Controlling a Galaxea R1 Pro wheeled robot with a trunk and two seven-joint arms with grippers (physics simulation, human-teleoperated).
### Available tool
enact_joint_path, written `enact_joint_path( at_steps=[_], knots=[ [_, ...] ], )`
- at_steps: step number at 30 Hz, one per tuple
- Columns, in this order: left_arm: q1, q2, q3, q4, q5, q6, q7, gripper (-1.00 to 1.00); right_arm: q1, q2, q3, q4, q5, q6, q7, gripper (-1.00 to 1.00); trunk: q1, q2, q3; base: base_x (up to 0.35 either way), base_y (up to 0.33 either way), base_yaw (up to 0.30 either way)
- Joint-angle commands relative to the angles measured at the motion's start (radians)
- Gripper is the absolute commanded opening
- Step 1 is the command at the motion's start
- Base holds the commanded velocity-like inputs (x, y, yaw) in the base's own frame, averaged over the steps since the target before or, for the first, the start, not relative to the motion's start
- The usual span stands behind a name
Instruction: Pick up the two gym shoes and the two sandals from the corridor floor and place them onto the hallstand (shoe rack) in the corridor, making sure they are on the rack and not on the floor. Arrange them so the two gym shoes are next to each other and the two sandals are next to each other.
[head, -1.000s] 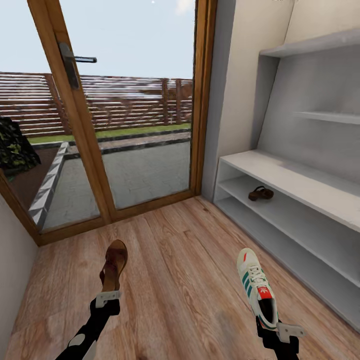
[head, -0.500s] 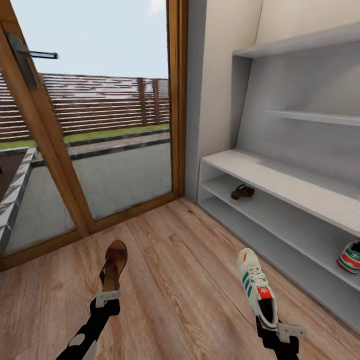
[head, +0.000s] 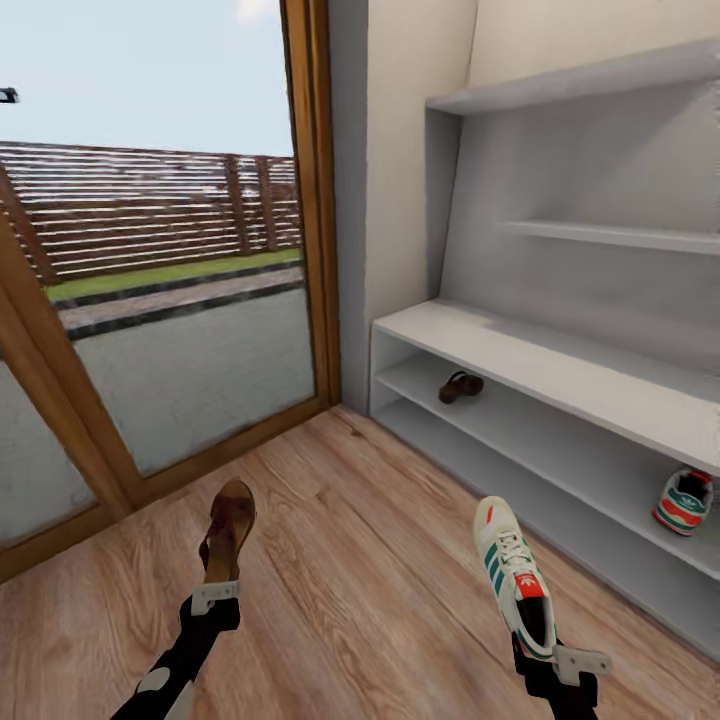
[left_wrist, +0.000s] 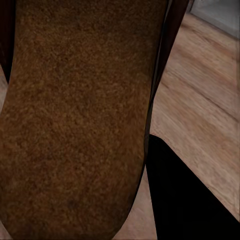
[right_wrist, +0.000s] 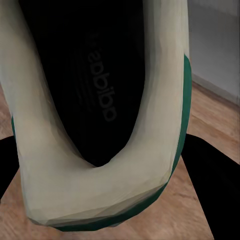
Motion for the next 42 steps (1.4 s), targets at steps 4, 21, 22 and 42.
enact_joint_path(
  at_steps=[4,21,22,42],
  knots=[
    [0.0,0.0,0.006,0.0,-0.001,-0.002,-0.009,-1.0,-0.001,0.001,-0.009,0.0,0.005,-0.004,0.009,-1.0,0.0,0.0,-0.001,0.11,0.16,-0.264],
    [0.0,0.0,0.006,0.0,-0.001,-0.003,-0.009,-1.0,-0.001,0.001,-0.009,0.0,0.005,-0.004,0.009,-1.0,0.0,0.0,-0.001,0.005,0.007,-0.264],
    [0.0,0.0,0.007,0.0,0.0,-0.003,-0.009,-1.0,-0.001,0.001,-0.009,0.0,0.005,-0.004,0.009,-1.0,0.0,0.0,-0.001,0.006,0.0,-0.264],
    [0.0,0.0,0.009,0.001,0.001,-0.003,-0.009,-1.0,-0.001,0.001,-0.009,0.0,0.005,-0.004,0.009,-1.0,0.0,0.0,-0.001,0.147,0.212,-0.264]
  ],
)
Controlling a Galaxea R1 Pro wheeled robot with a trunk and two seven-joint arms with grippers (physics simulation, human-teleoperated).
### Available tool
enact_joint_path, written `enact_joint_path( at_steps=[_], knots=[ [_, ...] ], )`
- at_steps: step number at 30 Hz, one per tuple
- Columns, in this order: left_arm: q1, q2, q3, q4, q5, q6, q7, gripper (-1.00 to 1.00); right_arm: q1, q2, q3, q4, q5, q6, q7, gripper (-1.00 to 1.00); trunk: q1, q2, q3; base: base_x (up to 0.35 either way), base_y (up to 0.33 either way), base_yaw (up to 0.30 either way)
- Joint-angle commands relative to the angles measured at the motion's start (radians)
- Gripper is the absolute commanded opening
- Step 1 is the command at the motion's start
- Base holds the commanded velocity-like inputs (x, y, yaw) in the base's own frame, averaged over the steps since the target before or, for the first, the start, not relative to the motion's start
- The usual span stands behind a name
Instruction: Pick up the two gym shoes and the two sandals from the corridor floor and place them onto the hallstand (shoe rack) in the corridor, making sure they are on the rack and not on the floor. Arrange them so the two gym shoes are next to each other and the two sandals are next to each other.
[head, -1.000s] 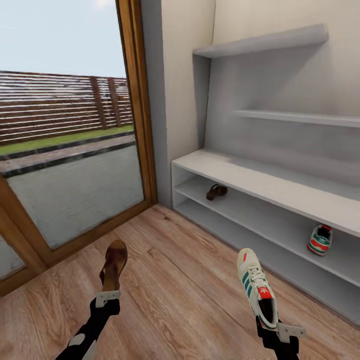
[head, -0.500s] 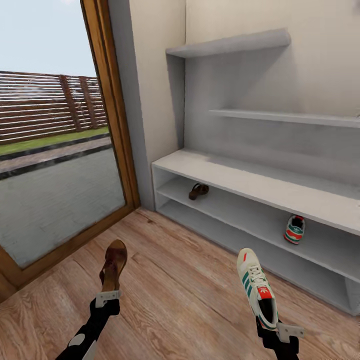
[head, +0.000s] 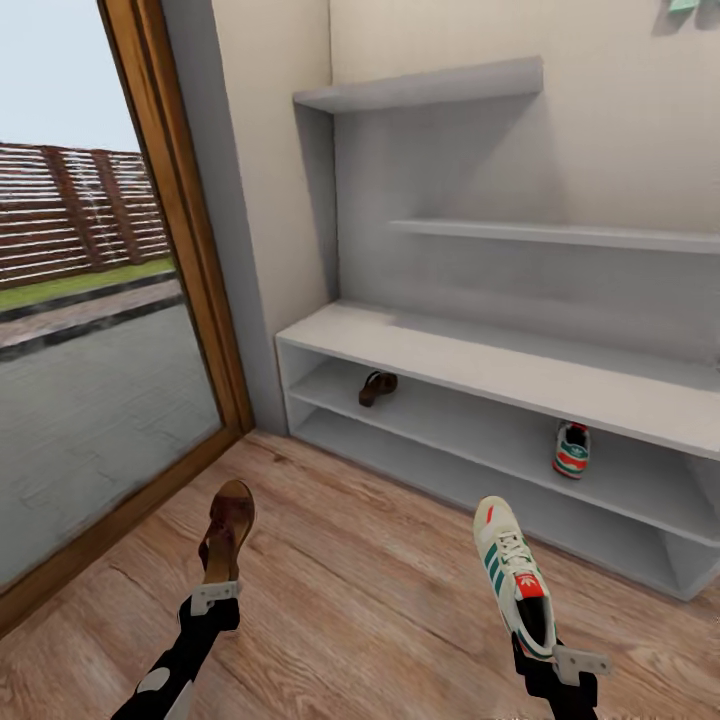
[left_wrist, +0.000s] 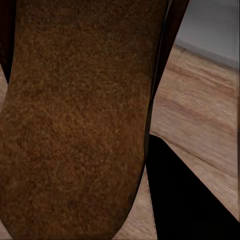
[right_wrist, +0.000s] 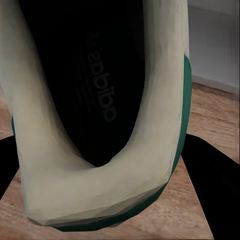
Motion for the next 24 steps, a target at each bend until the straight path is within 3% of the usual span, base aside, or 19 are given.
enact_joint_path(
  at_steps=[1,17,24],
  knots=[
    [0.0,0.0,0.007,0.0,-0.001,-0.002,-0.009,-1.0,-0.001,0.001,-0.008,0.001,0.005,-0.004,0.009,-1.0,0.0,0.0,-0.001,0.029,0.082,-0.264],
    [0.0,0.0,0.005,0.0,-0.001,-0.002,-0.009,-1.0,-0.001,0.001,-0.008,0.001,0.005,-0.004,0.009,-1.0,0.0,0.0,-0.001,0.004,0.013,-0.264],
    [0.0,0.0,0.005,0.0,-0.001,-0.002,-0.008,-1.0,-0.001,0.001,-0.009,0.001,0.005,-0.004,0.009,-1.0,0.0,0.0,-0.001,0.073,0.254,-0.264]
  ],
)
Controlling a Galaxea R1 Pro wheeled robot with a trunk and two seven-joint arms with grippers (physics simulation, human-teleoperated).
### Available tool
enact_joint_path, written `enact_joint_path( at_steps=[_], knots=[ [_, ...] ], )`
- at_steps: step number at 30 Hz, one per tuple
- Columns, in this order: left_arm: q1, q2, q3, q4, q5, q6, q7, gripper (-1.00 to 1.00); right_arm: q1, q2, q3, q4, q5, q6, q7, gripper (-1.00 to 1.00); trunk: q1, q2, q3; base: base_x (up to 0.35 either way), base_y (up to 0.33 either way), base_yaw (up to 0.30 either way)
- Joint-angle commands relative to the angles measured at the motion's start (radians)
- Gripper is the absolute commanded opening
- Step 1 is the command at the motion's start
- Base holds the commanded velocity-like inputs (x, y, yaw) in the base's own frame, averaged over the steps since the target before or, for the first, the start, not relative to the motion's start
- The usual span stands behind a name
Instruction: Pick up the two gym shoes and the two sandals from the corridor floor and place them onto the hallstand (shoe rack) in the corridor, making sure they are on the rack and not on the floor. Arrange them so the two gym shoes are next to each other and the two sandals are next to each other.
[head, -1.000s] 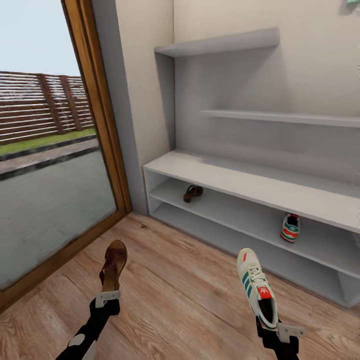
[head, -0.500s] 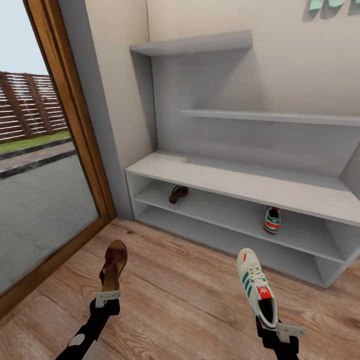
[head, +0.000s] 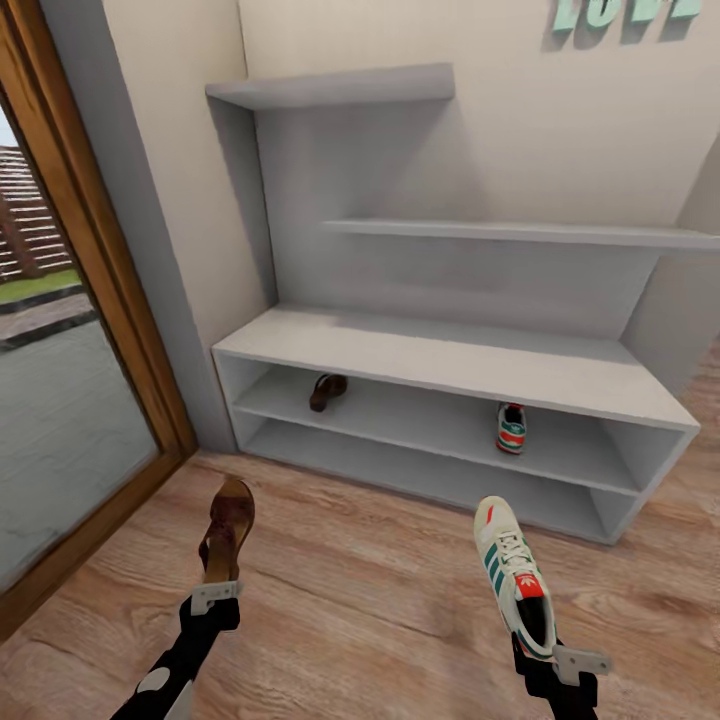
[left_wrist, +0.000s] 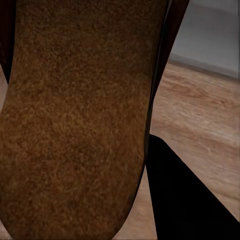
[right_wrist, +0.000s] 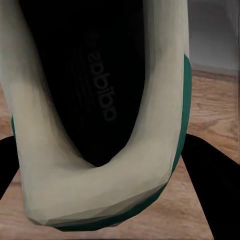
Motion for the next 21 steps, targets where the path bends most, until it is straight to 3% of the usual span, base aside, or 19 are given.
enact_joint_path(
  at_steps=[1,21],
  knots=[
    [0.0,0.0,0.006,0.001,-0.001,-0.002,-0.009,-1.0,-0.001,0.001,-0.008,0.0,0.005,-0.004,0.009,-1.0,0.0,0.0,-0.001,0.084,0.294,-0.264],
    [0.0,0.0,0.006,0.001,-0.001,-0.002,-0.009,-1.0,-0.001,0.001,-0.008,0.0,0.005,-0.004,0.009,-1.0,0.0,0.0,-0.001,0.073,0.299,-0.264]
  ],
)
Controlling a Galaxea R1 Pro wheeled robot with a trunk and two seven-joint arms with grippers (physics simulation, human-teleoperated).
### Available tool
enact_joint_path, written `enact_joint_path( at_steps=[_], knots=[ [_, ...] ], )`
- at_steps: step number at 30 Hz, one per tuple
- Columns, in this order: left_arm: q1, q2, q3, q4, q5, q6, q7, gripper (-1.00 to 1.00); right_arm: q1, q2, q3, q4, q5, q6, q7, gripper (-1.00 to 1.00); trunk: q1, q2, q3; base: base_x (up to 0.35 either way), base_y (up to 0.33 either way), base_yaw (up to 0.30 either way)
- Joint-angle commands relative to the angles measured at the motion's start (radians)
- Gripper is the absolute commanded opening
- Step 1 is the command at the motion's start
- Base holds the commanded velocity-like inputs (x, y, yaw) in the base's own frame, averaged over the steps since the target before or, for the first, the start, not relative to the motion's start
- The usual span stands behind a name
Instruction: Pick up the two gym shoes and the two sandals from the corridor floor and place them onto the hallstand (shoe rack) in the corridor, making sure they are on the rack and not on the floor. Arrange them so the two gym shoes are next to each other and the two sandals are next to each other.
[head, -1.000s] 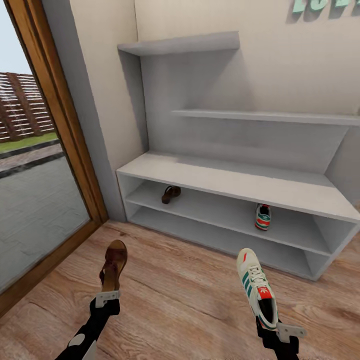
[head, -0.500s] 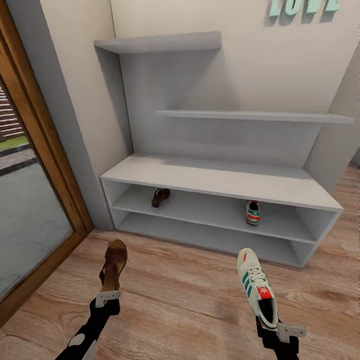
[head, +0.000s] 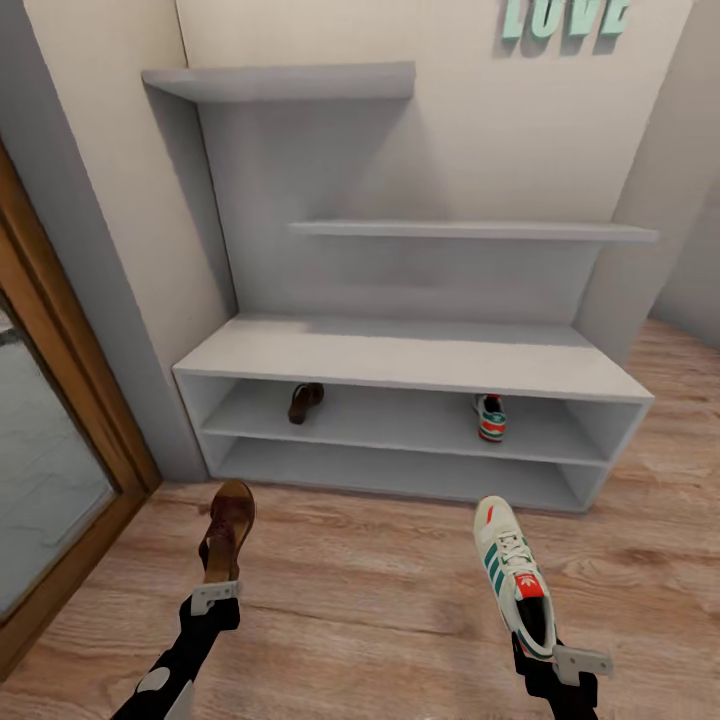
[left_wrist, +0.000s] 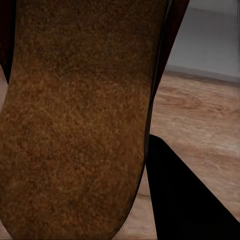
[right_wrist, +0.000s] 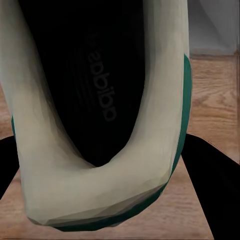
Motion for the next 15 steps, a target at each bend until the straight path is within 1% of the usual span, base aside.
enact_joint_path(
  at_steps=[1,3,6,15],
  knots=[
    [0.0,0.0,0.006,0.001,-0.001,-0.002,-0.009,-1.0,-0.001,0.001,-0.009,0.0,0.005,-0.004,0.009,-1.0,0.0,0.0,-0.001,0.001,0.279,-0.263],
    [0.0,0.0,0.006,0.001,-0.001,-0.002,-0.008,-1.0,-0.001,0.001,-0.009,0.0,0.005,-0.004,0.009,-1.0,0.0,0.0,-0.001,0.001,0.239,-0.255],
    [0.0,0.0,0.006,0.001,-0.001,-0.002,-0.009,-1.0,-0.001,0.001,-0.008,0.0,0.005,-0.004,0.009,-1.0,0.0,0.0,-0.001,0.0,0.089,-0.155],
    [0.0,0.0,0.006,0.001,-0.001,-0.002,-0.009,-1.0,-0.001,0.001,-0.007,0.0,0.005,-0.003,0.01,-1.0,0.0,0.0,-0.001,0.0,0.016,-0.03]
  ],
)
